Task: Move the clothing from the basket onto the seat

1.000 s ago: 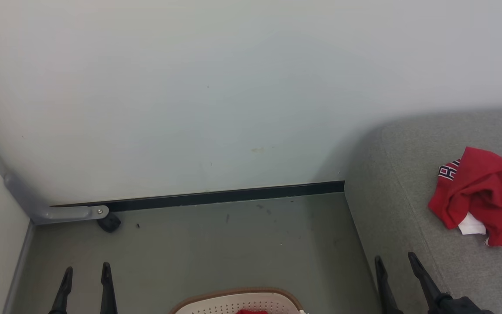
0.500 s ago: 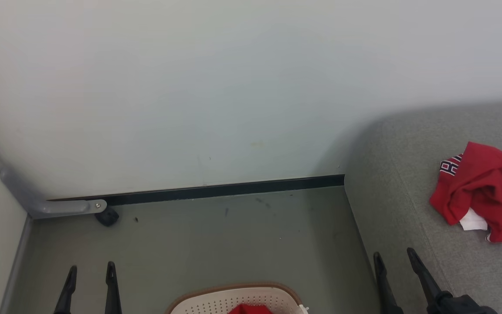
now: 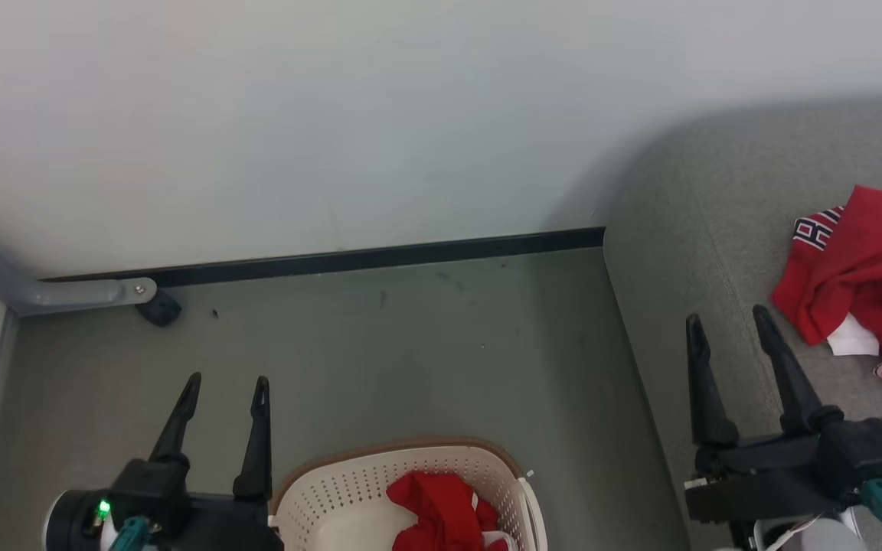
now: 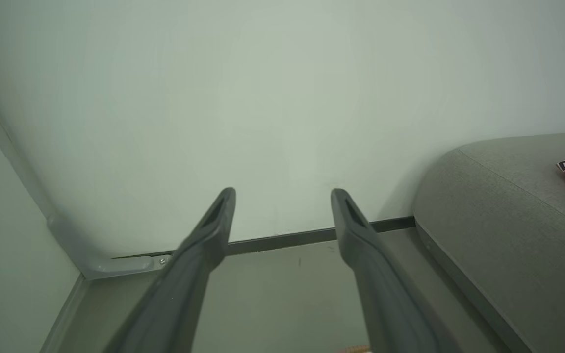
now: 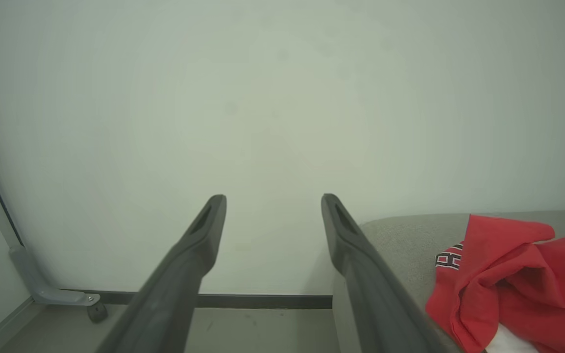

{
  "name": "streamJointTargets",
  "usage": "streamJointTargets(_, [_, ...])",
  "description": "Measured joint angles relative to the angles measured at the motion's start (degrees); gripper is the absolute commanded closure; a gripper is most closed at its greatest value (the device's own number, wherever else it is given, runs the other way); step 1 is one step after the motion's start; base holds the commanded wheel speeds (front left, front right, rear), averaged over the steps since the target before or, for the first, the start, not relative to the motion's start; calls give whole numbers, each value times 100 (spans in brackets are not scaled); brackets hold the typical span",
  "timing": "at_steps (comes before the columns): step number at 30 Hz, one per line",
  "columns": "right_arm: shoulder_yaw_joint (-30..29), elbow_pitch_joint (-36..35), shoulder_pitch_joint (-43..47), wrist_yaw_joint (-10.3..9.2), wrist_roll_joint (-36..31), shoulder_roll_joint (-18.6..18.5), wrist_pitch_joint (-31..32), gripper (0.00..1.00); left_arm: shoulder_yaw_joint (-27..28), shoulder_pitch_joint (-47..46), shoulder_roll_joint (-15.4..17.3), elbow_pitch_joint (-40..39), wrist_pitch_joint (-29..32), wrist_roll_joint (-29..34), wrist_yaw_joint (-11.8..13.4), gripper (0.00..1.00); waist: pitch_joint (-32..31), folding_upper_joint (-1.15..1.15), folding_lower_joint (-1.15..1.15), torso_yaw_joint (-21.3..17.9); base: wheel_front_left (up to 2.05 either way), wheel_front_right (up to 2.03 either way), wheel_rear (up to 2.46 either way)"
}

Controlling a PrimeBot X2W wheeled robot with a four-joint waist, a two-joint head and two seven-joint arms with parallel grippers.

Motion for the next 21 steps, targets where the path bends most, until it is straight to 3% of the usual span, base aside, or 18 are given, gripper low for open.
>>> streamJointTargets(21, [-446,-447,-2007,108,-101,-187,-7,0,-1280,-1321,-344,1062,704,570,-753,0,1726,1,1,-354,0,0,0])
